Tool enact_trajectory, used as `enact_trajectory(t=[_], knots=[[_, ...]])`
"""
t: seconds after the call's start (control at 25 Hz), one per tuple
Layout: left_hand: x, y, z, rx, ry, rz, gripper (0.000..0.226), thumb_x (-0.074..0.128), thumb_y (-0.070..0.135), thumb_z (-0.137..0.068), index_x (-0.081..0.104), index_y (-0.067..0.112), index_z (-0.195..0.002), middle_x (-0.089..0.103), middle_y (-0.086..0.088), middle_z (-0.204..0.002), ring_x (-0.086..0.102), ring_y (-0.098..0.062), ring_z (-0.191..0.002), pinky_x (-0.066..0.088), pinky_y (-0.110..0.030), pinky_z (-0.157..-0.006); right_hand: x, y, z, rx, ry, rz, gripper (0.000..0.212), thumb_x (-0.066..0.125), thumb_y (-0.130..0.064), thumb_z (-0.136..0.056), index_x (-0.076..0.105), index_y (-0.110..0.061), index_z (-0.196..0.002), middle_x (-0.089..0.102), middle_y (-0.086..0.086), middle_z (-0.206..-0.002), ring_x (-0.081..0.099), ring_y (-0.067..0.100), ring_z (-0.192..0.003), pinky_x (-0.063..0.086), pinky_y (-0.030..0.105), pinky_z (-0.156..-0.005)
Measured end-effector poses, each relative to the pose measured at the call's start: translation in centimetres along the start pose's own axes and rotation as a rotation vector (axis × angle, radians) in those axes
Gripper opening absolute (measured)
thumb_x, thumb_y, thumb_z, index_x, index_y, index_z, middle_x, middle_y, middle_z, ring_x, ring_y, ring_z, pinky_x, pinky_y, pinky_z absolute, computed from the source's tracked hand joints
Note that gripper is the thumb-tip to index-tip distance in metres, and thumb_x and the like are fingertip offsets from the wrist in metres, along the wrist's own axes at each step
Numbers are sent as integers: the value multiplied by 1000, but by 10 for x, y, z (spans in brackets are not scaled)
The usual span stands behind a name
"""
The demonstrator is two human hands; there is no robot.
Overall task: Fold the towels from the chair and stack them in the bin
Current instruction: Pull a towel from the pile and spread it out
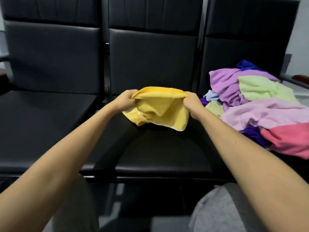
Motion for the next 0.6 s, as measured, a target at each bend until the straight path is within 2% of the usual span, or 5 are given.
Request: enact_trajectory(t=[0.16,0.28,0.36,0.48,0.6], knots=[[-56,33,-18,72,162,191,27,43,-6,-80,61,7,-96,58,-1,-80,54,-12,-67,46,-27,-55,-24,-45,-12,-64,-55,-35,14,46,-14,-93,58,-7,-97,57,6,-90,53,22,-84,43,23,-63],[-91,54,-26,142,18,-285,9,65,27,-86,62,23,-94,60,8,-82,54,-9,-73,43,-28,-65,-36,-78,-17,-207,-122,866,68,64,-50,-81,38,-21,-137,56,4,-118,56,28,-108,43,36,-84],[-107,55,-28,123,-44,-713,22,70,47,-78,59,30,-88,58,13,-85,54,-9,-81,40,-28,-66,-49,-94,-18,-204,65,1166,76,64,-32,-85,20,-26,-147,55,7,-122,57,32,-110,41,35,-78],[-118,56,-30,121,30,-525,14,70,18,-78,62,14,-87,55,3,-98,54,-16,-92,47,-32,-72,-52,-90,-22,-71,166,902,27,49,-9,-87,57,-16,-112,59,10,-105,58,32,-101,39,31,-72],[-99,40,-16,73,-73,-63,18,56,-6,-78,58,9,-89,56,-2,-85,56,-19,-85,48,-25,-66,-39,-63,-30,7,51,258,27,39,0,-86,64,-2,-95,56,9,-88,53,25,-83,39,29,-67]])
Point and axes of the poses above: each hand's wrist, its own z-axis away from the middle knuckle, its own x-axis out of the palm, y = z × x, the point moved 7 cm from there along -z, towards the middle knuckle
